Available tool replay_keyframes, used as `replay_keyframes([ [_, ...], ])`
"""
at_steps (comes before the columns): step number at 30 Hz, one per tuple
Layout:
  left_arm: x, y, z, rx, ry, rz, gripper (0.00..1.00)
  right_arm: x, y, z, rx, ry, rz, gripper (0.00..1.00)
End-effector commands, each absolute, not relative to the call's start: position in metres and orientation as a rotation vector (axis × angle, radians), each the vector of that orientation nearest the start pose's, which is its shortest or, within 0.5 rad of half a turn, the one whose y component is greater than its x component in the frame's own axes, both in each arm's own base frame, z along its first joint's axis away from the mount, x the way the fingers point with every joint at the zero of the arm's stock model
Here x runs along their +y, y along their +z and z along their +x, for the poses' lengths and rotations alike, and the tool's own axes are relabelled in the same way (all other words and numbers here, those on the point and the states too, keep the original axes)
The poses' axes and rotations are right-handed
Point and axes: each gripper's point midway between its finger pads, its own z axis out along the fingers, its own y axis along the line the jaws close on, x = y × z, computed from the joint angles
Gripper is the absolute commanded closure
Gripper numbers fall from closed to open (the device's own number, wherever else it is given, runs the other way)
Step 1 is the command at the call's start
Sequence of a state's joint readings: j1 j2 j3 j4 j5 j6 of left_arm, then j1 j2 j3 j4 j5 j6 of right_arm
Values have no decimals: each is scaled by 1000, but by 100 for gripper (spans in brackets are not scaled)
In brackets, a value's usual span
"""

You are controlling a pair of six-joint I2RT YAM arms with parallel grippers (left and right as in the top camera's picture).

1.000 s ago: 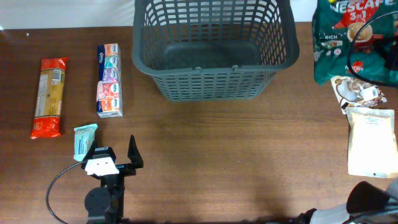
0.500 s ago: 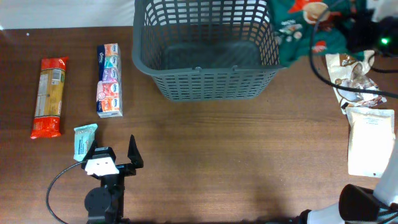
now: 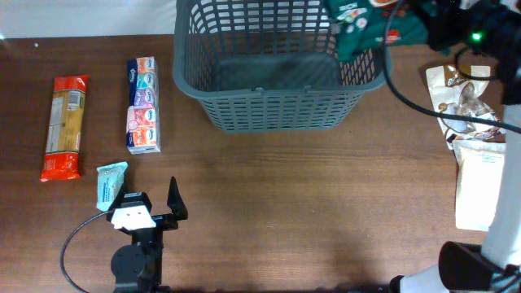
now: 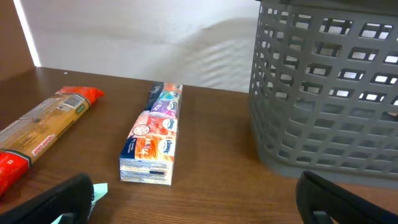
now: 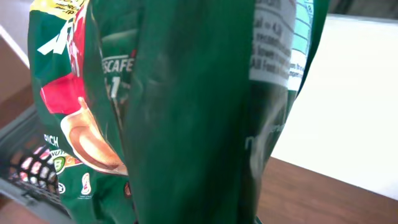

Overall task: Pack container
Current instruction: 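Lift the Nescafe bag and carry it left over the grey basket, then open the right gripper to drop the bag into the basket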

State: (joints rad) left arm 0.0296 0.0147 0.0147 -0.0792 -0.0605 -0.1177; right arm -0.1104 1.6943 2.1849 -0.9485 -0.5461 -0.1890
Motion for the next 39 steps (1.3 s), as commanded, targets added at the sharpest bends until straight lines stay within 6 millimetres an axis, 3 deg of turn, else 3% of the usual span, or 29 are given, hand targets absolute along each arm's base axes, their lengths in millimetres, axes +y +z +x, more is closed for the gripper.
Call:
replay_keyframes([
  [1, 20, 157, 245, 1636, -10, -177, 1, 80, 459, 451, 1863, 446, -502, 96],
  [5, 20, 157, 245, 1636, -10, -177, 1, 103, 437, 469, 1893, 464, -535, 97],
  [12, 20, 157, 245, 1636, -10, -177, 1, 105, 393, 500, 2004, 388, -494, 96],
  [22, 20, 157, 245, 1636, -10, -177, 1, 110, 320, 530, 2164, 444, -469, 96],
  [28, 20, 157, 245, 1636, -10, -177, 1, 126, 286, 534, 2240, 477, -495, 96],
  [39, 20, 157, 245, 1636, -10, -177, 1, 143, 248, 531, 2354, 392, -524, 96],
])
